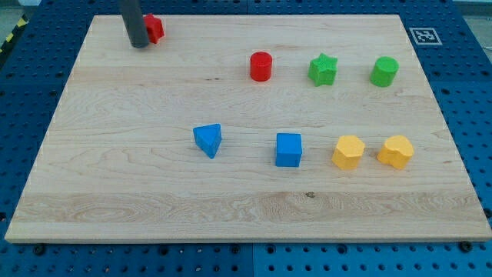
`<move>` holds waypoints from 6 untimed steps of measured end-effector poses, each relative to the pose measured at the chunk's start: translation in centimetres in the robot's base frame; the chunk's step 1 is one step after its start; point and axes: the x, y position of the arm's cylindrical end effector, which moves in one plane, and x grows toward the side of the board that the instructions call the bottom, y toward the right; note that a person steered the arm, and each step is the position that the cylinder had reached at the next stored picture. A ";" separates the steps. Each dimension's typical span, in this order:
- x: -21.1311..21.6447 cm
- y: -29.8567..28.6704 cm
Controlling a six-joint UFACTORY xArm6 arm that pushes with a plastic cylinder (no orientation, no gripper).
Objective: Place your arm to the close to the green star
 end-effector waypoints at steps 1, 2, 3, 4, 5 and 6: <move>1.5 2.9; 5.8 10.2; 10.0 19.7; 11.6 29.5; 11.6 31.8; 11.5 30.4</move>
